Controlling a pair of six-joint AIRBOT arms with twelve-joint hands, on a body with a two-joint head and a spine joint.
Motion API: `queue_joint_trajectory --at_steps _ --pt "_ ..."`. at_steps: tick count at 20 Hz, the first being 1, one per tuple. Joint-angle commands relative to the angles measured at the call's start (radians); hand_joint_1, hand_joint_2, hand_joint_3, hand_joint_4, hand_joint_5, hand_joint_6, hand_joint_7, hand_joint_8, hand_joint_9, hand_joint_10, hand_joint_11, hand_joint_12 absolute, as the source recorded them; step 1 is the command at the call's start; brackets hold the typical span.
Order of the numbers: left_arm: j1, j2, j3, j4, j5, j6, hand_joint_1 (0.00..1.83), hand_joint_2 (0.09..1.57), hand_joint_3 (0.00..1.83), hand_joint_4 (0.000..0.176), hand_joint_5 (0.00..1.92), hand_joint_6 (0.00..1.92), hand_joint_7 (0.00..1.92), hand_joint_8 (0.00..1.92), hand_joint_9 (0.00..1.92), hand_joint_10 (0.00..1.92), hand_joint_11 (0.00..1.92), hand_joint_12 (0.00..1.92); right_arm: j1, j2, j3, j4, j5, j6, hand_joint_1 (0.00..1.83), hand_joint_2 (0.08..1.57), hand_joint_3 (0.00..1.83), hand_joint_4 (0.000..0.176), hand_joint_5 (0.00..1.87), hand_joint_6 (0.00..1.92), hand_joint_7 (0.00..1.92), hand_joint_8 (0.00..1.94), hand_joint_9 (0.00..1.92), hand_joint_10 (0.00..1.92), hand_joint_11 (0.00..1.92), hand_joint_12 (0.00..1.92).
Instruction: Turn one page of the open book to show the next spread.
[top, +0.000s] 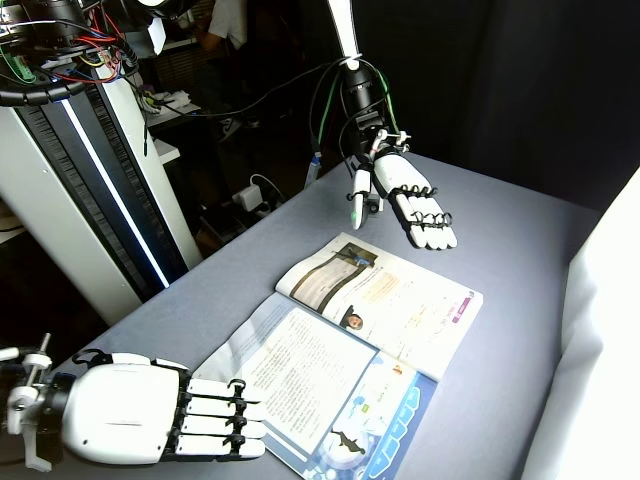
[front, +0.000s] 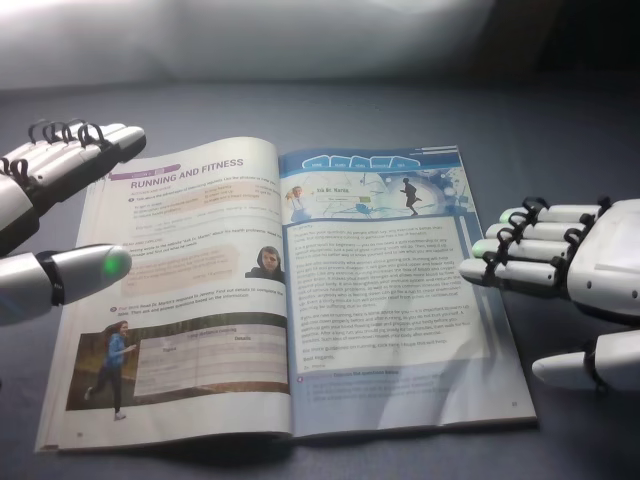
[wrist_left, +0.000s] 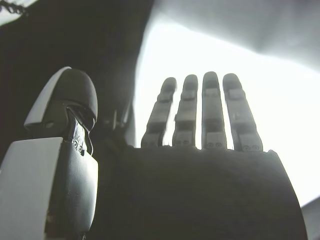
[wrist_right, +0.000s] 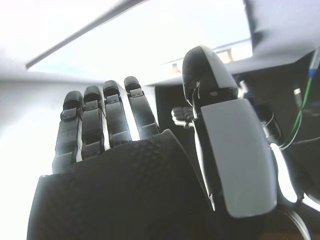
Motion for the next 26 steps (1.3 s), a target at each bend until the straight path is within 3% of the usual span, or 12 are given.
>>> queue_joint_trajectory --at_steps 1,4,15,17,20,22,26 --pt "-0.003 0.012 0.001 -0.031 -0.128 -0.002 0.15 1.36 0.01 0.012 0.00 0.00 0.00 0.00 0.00 0.00 0.00 0.00 0.014 0.000 0.006 0.006 0.076 0.003 0.12 1.30 0.00 0.000 0.00 0.00 0.00 0.00 0.00 0.00 0.00 0.00" --pt "0.003 0.013 -0.001 -0.041 -0.136 -0.001 0.10 1.34 0.00 0.020 0.00 0.00 0.00 0.00 0.00 0.00 0.00 0.00 0.015 -0.024 0.020 -0.025 0.057 0.026 0.14 1.28 0.00 0.000 0.00 0.00 0.00 0.00 0.00 0.00 0.00 0.00" --pt "0.026 0.021 -0.010 -0.071 -0.160 0.005 0.23 1.37 0.00 0.009 0.00 0.00 0.00 0.00 0.00 0.00 0.00 0.00 0.043 -0.129 0.090 -0.292 0.014 0.278 0.00 1.26 0.00 0.000 0.00 0.00 0.00 0.00 0.00 0.00 0.00 0.00" --pt "0.026 0.021 -0.011 -0.073 -0.163 0.005 0.23 1.36 0.00 0.019 0.00 0.00 0.00 0.00 0.00 0.00 0.00 0.00 0.045 -0.144 0.100 -0.317 0.007 0.297 0.00 1.23 0.00 0.000 0.00 0.00 0.00 0.00 0.00 0.00 0.00 0.00" --pt "0.034 0.023 -0.014 -0.082 -0.176 0.006 0.27 1.37 0.00 0.005 0.00 0.00 0.00 0.00 0.00 0.00 0.00 0.00 0.046 -0.179 0.131 -0.350 0.001 0.350 0.00 1.19 0.00 0.000 0.00 0.00 0.00 0.00 0.00 0.00 0.00 0.00" --pt "0.041 0.025 -0.017 -0.089 -0.185 0.008 0.27 1.37 0.00 0.012 0.00 0.00 0.00 0.00 0.00 0.00 0.00 0.00 0.046 -0.193 0.145 -0.350 0.001 0.364 0.00 1.19 0.00 0.000 0.00 0.00 0.00 0.00 0.00 0.00 0.00 0.00" --pt "0.060 0.026 -0.022 -0.112 -0.204 0.011 0.31 1.36 0.00 0.000 0.01 0.00 0.00 0.00 0.00 0.00 0.00 0.00 0.046 -0.240 0.179 -0.343 0.011 0.375 0.00 1.16 0.00 0.000 0.00 0.00 0.00 0.00 0.00 0.00 0.00 0.00"
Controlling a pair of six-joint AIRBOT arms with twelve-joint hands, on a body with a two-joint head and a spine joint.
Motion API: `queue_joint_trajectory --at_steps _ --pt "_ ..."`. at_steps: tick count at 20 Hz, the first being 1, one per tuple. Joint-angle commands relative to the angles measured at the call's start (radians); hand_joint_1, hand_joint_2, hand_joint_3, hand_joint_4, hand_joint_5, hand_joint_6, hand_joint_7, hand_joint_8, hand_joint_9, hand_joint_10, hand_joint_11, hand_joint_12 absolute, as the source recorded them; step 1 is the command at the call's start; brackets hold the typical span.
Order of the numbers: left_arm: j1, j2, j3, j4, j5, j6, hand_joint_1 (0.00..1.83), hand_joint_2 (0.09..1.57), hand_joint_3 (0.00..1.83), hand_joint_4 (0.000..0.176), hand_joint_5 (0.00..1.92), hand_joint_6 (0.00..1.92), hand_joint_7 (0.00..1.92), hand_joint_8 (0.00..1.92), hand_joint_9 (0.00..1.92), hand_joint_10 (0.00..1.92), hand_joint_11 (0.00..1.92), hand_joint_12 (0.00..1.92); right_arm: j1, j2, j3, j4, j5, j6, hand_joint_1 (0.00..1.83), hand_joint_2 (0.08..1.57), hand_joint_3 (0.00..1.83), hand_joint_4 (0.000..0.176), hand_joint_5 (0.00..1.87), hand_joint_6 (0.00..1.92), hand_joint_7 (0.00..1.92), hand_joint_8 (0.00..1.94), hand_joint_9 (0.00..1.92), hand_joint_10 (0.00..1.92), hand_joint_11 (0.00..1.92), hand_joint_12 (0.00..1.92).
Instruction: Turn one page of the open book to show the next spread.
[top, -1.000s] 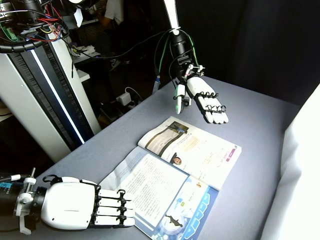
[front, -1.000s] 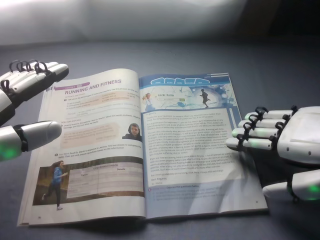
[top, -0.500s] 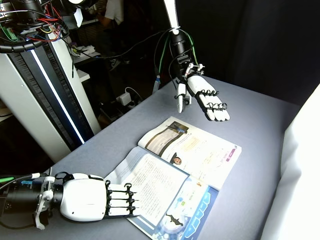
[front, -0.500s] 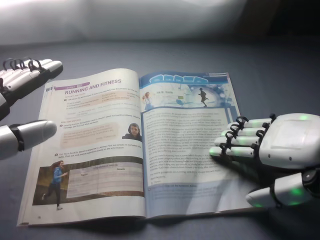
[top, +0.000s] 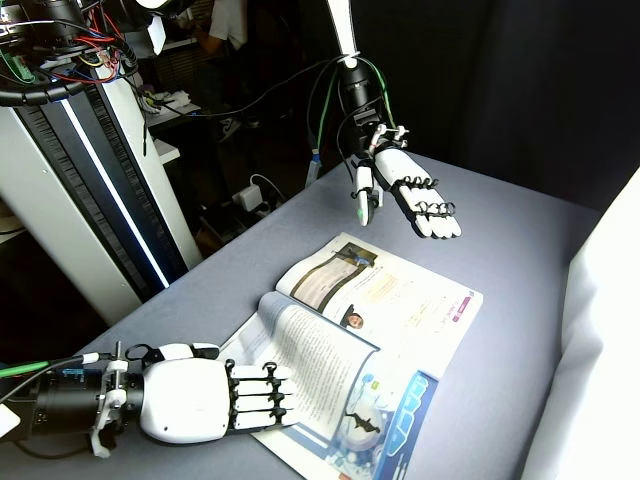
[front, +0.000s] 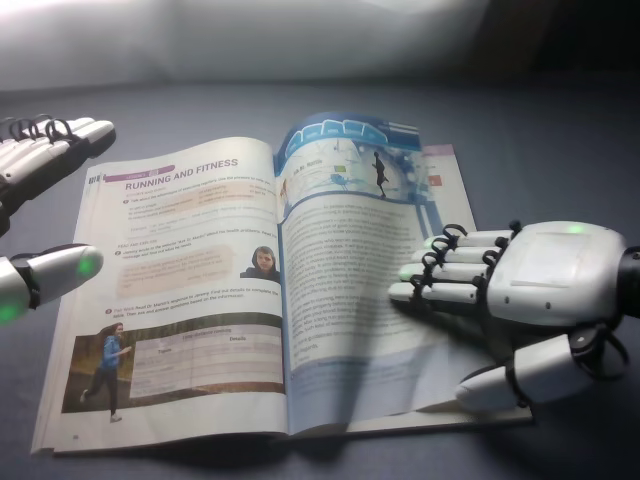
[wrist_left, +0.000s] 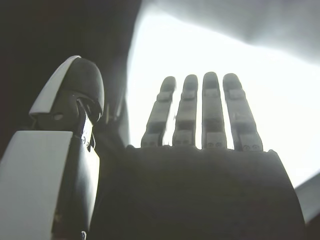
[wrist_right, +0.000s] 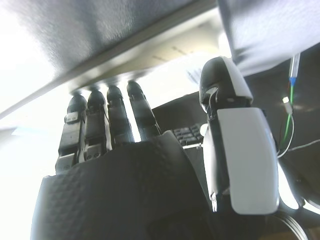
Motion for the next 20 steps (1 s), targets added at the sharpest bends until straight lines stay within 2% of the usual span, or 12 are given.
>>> queue_joint_trajectory --at_steps 1,2,3,5,7,8,11,12,16,18,19,20 --pt "0.000 0.010 -0.002 -0.029 -0.135 -0.003 0.31 1.36 0.00 0.003 0.02 0.01 0.00 0.00 0.00 0.00 0.00 0.00 0.003 -0.023 0.003 0.001 0.016 0.008 0.00 1.20 0.00 0.000 0.00 0.00 0.00 0.00 0.00 0.00 0.00 0.00" --pt "0.007 0.011 -0.004 -0.037 -0.139 -0.002 0.22 1.43 0.02 0.001 0.05 0.01 0.00 0.00 0.00 0.00 0.00 0.00 0.012 -0.040 0.015 0.005 0.024 0.008 0.00 1.23 0.00 0.000 0.00 0.00 0.00 0.00 0.00 0.00 0.00 0.00" --pt "0.015 0.011 -0.006 -0.044 -0.141 -0.002 0.14 1.52 0.02 0.009 0.06 0.00 0.00 0.00 0.00 0.00 0.00 0.00 0.023 -0.058 0.027 0.006 0.032 0.008 0.00 1.23 0.00 0.000 0.00 0.00 0.00 0.00 0.00 0.00 0.00 0.00" --pt "0.035 0.014 -0.010 -0.057 -0.141 -0.002 0.13 1.56 0.02 0.003 0.07 0.01 0.00 0.00 0.00 0.00 0.00 0.00 0.045 -0.089 0.046 0.005 0.044 0.003 0.00 1.24 0.00 0.000 0.00 0.00 0.00 0.00 0.00 0.00 0.00 0.00" --pt "0.063 0.019 -0.016 -0.082 -0.144 -0.001 0.38 1.57 0.13 0.000 0.10 0.00 0.02 0.00 0.00 0.00 0.00 0.00 0.069 -0.122 0.070 0.006 0.063 0.001 0.01 1.23 0.00 0.000 0.00 0.00 0.00 0.00 0.00 0.00 0.00 0.00" --pt "0.078 0.021 -0.019 -0.094 -0.150 -0.001 0.38 1.57 0.13 0.000 0.10 0.00 0.02 0.00 0.00 0.00 0.00 0.00 0.075 -0.136 0.080 0.008 0.072 0.001 0.01 1.23 0.00 0.000 0.00 0.00 0.00 0.00 0.00 0.00 0.00 0.00" --pt "0.143 0.029 -0.035 -0.152 -0.177 0.003 0.55 1.57 0.12 0.000 0.14 0.00 0.08 0.01 0.01 0.00 0.03 0.03 0.115 -0.185 0.106 0.009 0.099 -0.007 0.00 1.19 0.00 0.000 0.00 0.00 0.00 0.00 0.00 0.00 0.00 0.00" --pt "0.159 0.030 -0.040 -0.168 -0.183 0.003 0.53 1.57 0.12 0.000 0.19 0.00 0.12 0.00 0.04 0.01 0.00 0.13 0.129 -0.196 0.110 0.014 0.111 -0.014 0.00 1.18 0.00 0.000 0.00 0.00 0.00 0.00 0.00 0.00 0.00 0.00" --pt "0.201 0.026 -0.051 -0.211 -0.195 0.004 0.43 1.57 0.15 0.000 0.20 0.00 0.13 0.00 0.04 0.00 0.00 0.07 0.174 -0.223 0.119 0.029 0.146 -0.036 0.08 1.22 0.00 0.000 0.00 0.00 0.00 0.00 0.00 0.00 0.00 0.00" --pt "0.229 0.013 -0.054 -0.243 -0.210 0.004 0.31 1.57 0.17 0.000 0.17 0.00 0.10 0.00 0.03 0.00 0.00 0.08 0.193 -0.247 0.129 0.029 0.175 -0.037 0.01 1.21 0.00 0.000 0.00 0.00 0.00 0.00 0.00 0.00 0.00 0.00" --pt "0.240 0.008 -0.055 -0.252 -0.212 0.003 0.06 1.57 0.12 0.000 0.09 0.00 0.04 0.00 0.01 0.00 0.00 0.04 0.203 -0.258 0.132 0.029 0.184 -0.039 0.00 1.19 0.00 0.000 0.00 0.00 0.00 0.00 0.00 0.00 0.00 0.00" --pt "0.244 0.005 -0.055 -0.255 -0.210 0.003 0.01 1.57 0.08 0.000 0.09 0.01 0.05 0.01 0.02 0.00 0.00 0.01 0.214 -0.267 0.132 0.028 0.193 -0.043 0.00 1.19 0.00 0.000 0.00 0.00 0.00 0.00 0.00 0.00 0.00 0.00"
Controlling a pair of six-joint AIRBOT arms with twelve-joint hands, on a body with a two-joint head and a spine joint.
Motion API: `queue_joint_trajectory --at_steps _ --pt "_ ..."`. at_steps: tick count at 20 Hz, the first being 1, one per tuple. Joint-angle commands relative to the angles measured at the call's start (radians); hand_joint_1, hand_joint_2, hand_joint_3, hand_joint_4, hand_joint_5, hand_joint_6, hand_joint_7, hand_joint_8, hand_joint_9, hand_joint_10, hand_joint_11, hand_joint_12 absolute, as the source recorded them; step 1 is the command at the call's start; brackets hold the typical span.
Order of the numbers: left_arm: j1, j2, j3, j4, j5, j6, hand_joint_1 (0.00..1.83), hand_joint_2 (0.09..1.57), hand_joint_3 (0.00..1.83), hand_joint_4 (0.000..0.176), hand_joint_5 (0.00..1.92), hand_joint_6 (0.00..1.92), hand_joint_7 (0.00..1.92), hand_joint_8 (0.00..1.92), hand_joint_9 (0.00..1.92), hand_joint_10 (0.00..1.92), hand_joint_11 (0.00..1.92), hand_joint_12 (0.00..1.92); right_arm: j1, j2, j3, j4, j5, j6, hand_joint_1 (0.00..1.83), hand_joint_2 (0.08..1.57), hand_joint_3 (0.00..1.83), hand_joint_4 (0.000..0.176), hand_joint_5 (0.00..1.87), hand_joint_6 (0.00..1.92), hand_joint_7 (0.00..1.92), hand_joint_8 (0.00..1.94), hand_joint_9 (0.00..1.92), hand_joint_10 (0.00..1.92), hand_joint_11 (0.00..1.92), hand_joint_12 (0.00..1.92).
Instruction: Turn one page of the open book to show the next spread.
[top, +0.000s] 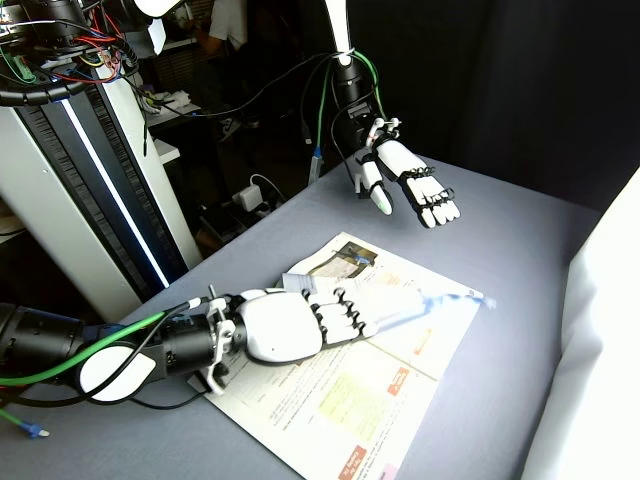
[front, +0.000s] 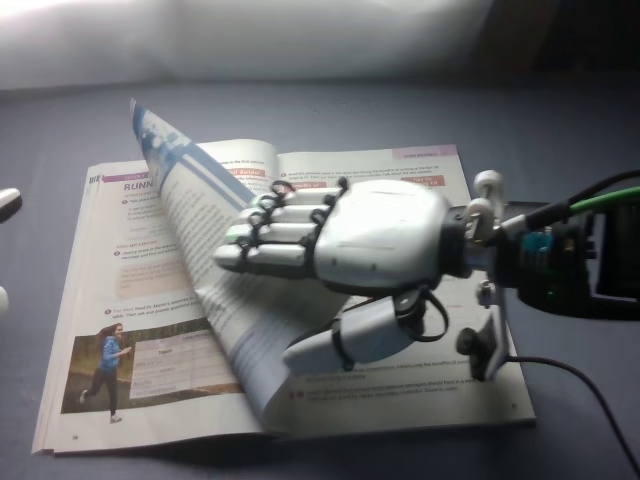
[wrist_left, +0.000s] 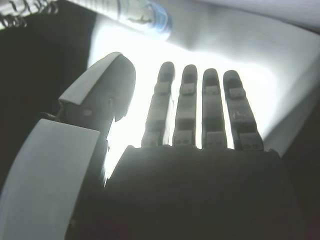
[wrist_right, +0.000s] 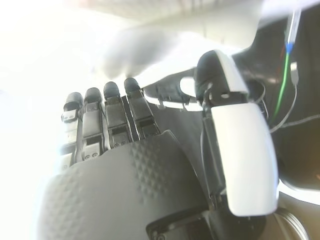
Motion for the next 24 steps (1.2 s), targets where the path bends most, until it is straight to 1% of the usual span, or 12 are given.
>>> queue_joint_trajectory --at_steps 1,3,4,7,10,14,17,19,20,21,23,24 --pt "-0.002 0.000 0.000 -0.014 -0.121 -0.005 0.00 1.53 0.00 0.000 0.10 0.02 0.07 0.02 0.08 0.00 0.00 0.25 0.022 -0.004 0.000 0.030 0.124 0.001 0.00 1.20 0.00 0.000 0.00 0.00 0.00 0.00 0.00 0.00 0.00 0.00" --pt "-0.001 -0.003 0.000 -0.013 -0.115 -0.005 0.33 1.44 0.00 0.037 0.07 0.01 0.01 0.00 0.00 0.00 0.00 0.01 0.042 -0.018 0.000 0.024 0.137 0.001 0.00 1.19 0.00 0.000 0.00 0.00 0.00 0.00 0.00 0.00 0.00 0.00" --pt "0.000 -0.004 0.000 -0.013 -0.114 -0.005 0.06 1.46 0.00 0.000 0.12 0.03 0.06 0.02 0.00 0.00 0.00 0.00 0.057 -0.026 -0.001 0.016 0.145 0.001 0.01 1.19 0.00 0.000 0.00 0.00 0.00 0.00 0.00 0.00 0.00 0.00" --pt "0.001 -0.009 0.003 -0.013 -0.111 -0.005 0.00 1.47 0.00 0.000 0.23 0.02 0.12 0.01 0.03 0.00 0.05 0.02 0.080 -0.044 -0.007 0.005 0.185 0.003 0.03 1.17 0.00 0.000 0.00 0.00 0.00 0.00 0.00 0.00 0.00 0.00" --pt "0.001 -0.014 0.007 -0.013 -0.110 -0.006 0.00 1.39 0.00 0.000 0.18 0.01 0.09 0.00 0.07 0.01 0.00 0.57 0.106 -0.048 -0.030 0.006 0.285 0.011 0.03 1.15 0.00 0.000 0.00 0.00 0.00 0.00 0.00 0.00 0.00 0.00" --pt "0.001 -0.017 0.010 -0.012 -0.111 -0.006 0.80 1.45 0.00 0.000 0.40 0.03 0.27 0.01 0.18 0.03 0.00 0.81 0.122 -0.018 -0.064 0.011 0.391 0.013 0.02 1.16 0.00 0.000 0.00 0.00 0.00 0.00 0.00 0.00 0.00 0.00" --pt "0.001 -0.020 0.010 -0.014 -0.115 -0.006 0.59 1.20 0.00 0.054 0.38 0.00 0.22 0.00 0.13 0.00 0.00 0.74 0.123 0.008 -0.082 0.024 0.447 0.015 0.03 1.15 0.00 0.000 0.00 0.00 0.00 0.00 0.00 0.00 0.00 0.00" --pt "0.001 -0.020 0.009 -0.017 -0.119 -0.007 0.53 1.26 0.00 0.000 0.36 0.00 0.22 0.00 0.12 0.01 0.00 0.74 0.123 0.038 -0.100 0.027 0.475 0.015 0.03 1.15 0.00 0.000 0.00 0.00 0.00 0.00 0.00 0.00 0.00 0.00" --pt "0.001 -0.020 0.008 -0.017 -0.121 -0.008 0.15 1.32 0.01 0.000 0.11 0.00 0.06 0.00 0.02 0.00 0.00 0.15 0.123 0.060 -0.111 0.033 0.484 0.015 0.02 1.15 0.00 0.000 0.00 0.00 0.00 0.00 0.00 0.00 0.00 0.00" --pt "0.001 -0.020 0.007 -0.017 -0.122 -0.009 0.08 1.50 0.04 0.000 0.28 0.02 0.36 0.03 0.46 0.06 0.21 0.86 0.123 0.086 -0.122 0.036 0.491 0.015 0.06 1.14 0.00 0.000 0.00 0.00 0.00 0.00 0.00 0.00 0.00 0.00" --pt "0.001 -0.020 0.004 -0.021 -0.126 -0.009 0.13 1.57 0.05 0.000 0.16 0.01 0.07 0.00 0.03 0.01 0.01 0.11 0.122 0.126 -0.140 0.046 0.494 0.008 0.03 1.15 0.00 0.000 0.00 0.00 0.00 0.00 0.00 0.00 0.00 0.00" --pt "0.001 -0.019 0.001 -0.023 -0.130 -0.009 0.29 1.47 0.00 0.027 0.15 0.00 0.02 0.01 0.01 0.00 0.00 0.03 0.122 0.134 -0.151 0.052 0.491 0.003 0.06 1.14 0.00 0.000 0.00 0.00 0.00 0.00 0.00 0.00 0.00 0.00"
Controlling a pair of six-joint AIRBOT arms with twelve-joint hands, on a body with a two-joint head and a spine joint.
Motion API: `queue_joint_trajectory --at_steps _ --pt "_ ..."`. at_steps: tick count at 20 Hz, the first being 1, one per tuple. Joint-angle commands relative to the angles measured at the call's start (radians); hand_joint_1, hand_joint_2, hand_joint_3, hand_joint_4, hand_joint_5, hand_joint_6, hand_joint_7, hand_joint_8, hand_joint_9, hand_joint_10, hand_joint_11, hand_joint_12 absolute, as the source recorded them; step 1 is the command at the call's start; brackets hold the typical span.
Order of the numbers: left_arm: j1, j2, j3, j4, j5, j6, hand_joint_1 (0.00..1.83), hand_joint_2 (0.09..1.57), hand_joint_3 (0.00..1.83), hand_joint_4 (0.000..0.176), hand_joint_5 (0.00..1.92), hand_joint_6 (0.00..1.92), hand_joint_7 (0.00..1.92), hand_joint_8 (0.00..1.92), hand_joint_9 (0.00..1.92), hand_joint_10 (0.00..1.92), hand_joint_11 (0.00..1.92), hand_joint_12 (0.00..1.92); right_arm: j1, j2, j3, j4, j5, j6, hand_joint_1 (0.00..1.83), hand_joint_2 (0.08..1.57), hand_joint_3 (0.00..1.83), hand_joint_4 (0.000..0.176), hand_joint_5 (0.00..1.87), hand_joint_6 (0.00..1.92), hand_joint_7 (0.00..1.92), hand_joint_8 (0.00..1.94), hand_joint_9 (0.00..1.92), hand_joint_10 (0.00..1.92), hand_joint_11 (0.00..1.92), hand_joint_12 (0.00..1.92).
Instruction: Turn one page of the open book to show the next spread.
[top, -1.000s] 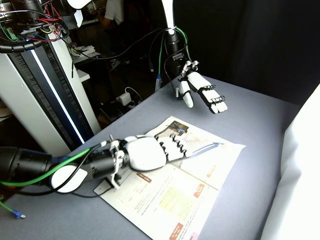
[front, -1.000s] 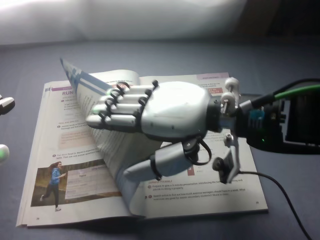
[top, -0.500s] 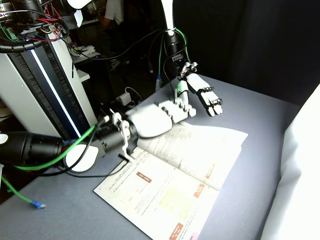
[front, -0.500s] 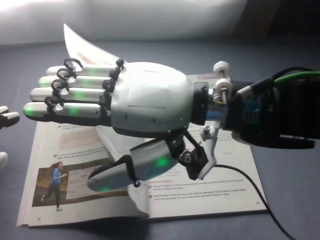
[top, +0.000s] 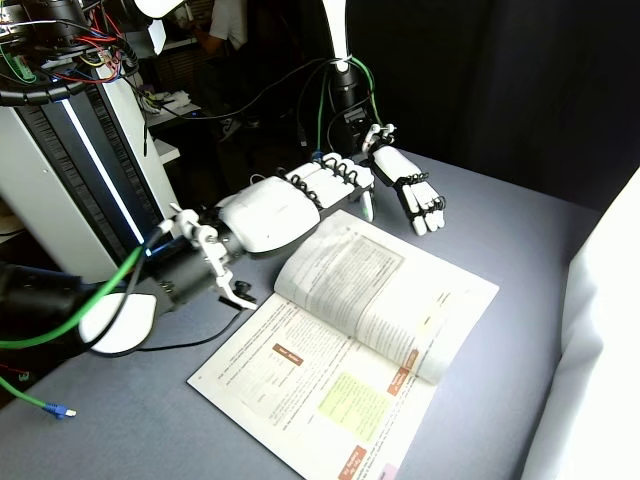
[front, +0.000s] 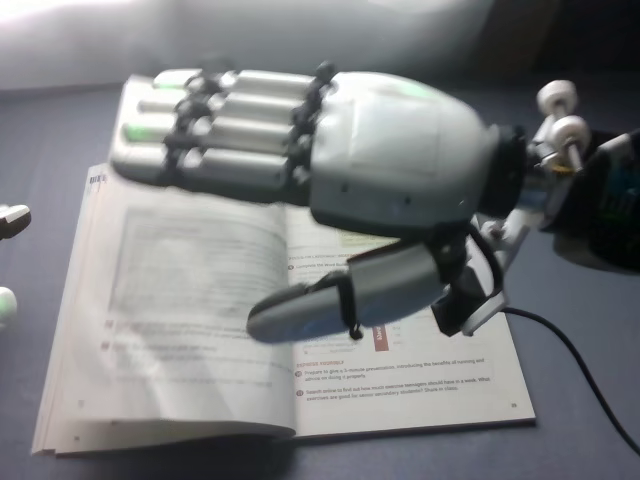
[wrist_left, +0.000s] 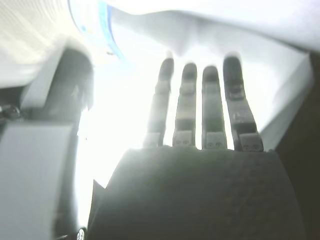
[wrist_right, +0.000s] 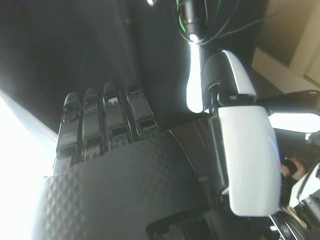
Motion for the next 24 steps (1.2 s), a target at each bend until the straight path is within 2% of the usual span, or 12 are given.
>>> queue_joint_trajectory --at_steps 1,2,3,4,10,11,12,15,20,21,22,24 --pt "-0.001 -0.003 0.001 -0.018 -0.130 -0.007 0.25 1.49 0.00 0.046 0.10 0.00 0.00 0.00 0.00 0.00 0.00 0.01 0.009 0.006 -0.019 0.058 0.102 -0.006 0.03 1.15 0.00 0.000 0.00 0.00 0.00 0.00 0.00 0.00 0.00 0.00" --pt "-0.001 -0.003 0.001 -0.020 -0.131 -0.007 0.18 1.52 0.01 0.039 0.09 0.00 0.00 0.00 0.00 0.00 0.00 0.00 0.000 0.021 -0.023 0.068 0.102 -0.013 0.03 1.15 0.00 0.000 0.00 0.00 0.00 0.00 0.00 0.00 0.00 0.00" --pt "-0.001 -0.003 0.000 -0.020 -0.134 -0.007 0.19 1.53 0.01 0.007 0.11 0.01 0.01 0.00 0.00 0.00 0.00 0.00 -0.015 0.031 -0.027 0.077 0.100 -0.017 0.06 1.14 0.00 0.000 0.00 0.00 0.00 0.00 0.00 0.00 0.00 0.00" --pt "-0.001 -0.002 -0.002 -0.020 -0.141 -0.007 0.21 1.54 0.01 0.000 0.12 0.01 0.02 0.00 0.00 0.00 0.01 0.01 -0.028 0.053 -0.035 0.091 0.093 -0.020 0.03 1.15 0.00 0.000 0.00 0.00 0.00 0.00 0.00 0.00 0.00 0.00" --pt "-0.001 0.012 -0.010 -0.003 -0.180 -0.007 0.17 1.52 0.00 0.000 0.09 0.00 0.00 0.00 0.00 0.00 0.00 0.00 -0.105 0.207 -0.090 0.222 0.036 -0.148 0.12 1.12 0.00 0.000 0.00 0.00 0.00 0.00 0.00 0.00 0.00 0.00" --pt "-0.002 0.015 -0.011 0.005 -0.190 -0.007 0.16 1.51 0.00 0.003 0.07 0.00 0.00 0.00 0.00 0.00 0.00 0.00 -0.118 0.234 -0.098 0.247 0.027 -0.165 0.10 1.18 0.01 0.000 0.00 0.00 0.00 0.00 0.00 0.00 0.00 0.00" --pt "-0.004 0.017 -0.011 0.011 -0.198 -0.007 0.09 1.51 0.00 0.021 0.02 0.00 0.00 0.00 0.00 0.00 0.00 0.00 -0.129 0.252 -0.104 0.268 0.022 -0.180 0.04 1.17 0.01 0.000 0.00 0.00 0.00 0.00 0.00 0.00 0.00 0.00" --pt "-0.043 0.023 -0.008 0.054 -0.208 0.003 0.10 1.51 0.00 0.000 0.00 0.00 0.00 0.00 0.00 0.00 0.00 0.00 -0.184 0.325 -0.145 0.372 0.014 -0.274 0.00 1.18 0.01 0.000 0.00 0.00 0.00 0.00 0.00 0.00 0.00 0.00" --pt "-0.132 0.020 0.009 0.133 -0.204 0.013 0.02 1.47 0.00 0.000 0.00 0.00 0.00 0.00 0.00 0.00 0.00 0.00 -0.268 0.407 -0.195 0.526 0.037 -0.383 0.06 1.24 0.04 0.000 0.00 0.00 0.00 0.00 0.00 0.00 0.00 0.00" --pt "-0.151 0.015 0.014 0.147 -0.202 0.013 0.00 1.45 0.00 0.000 0.00 0.00 0.00 0.00 0.00 0.00 0.00 0.00 -0.287 0.419 -0.204 0.560 0.057 -0.407 0.09 1.26 0.04 0.046 0.00 0.00 0.00 0.00 0.00 0.00 0.00 0.00" --pt "-0.174 0.007 0.022 0.164 -0.195 0.013 0.00 1.46 0.00 0.000 0.00 0.00 0.00 0.00 0.00 0.00 0.00 0.00 -0.308 0.433 -0.213 0.598 0.088 -0.425 0.12 1.27 0.03 0.003 0.00 0.00 0.00 0.00 0.00 0.00 0.00 0.00" --pt "-0.207 -0.003 0.033 0.195 -0.181 0.009 0.00 1.41 0.00 0.008 0.00 0.00 0.00 0.00 0.00 0.00 0.00 0.00 -0.345 0.455 -0.228 0.657 0.142 -0.452 0.11 1.29 0.03 0.000 0.00 0.00 0.00 0.00 0.00 0.00 0.00 0.00"
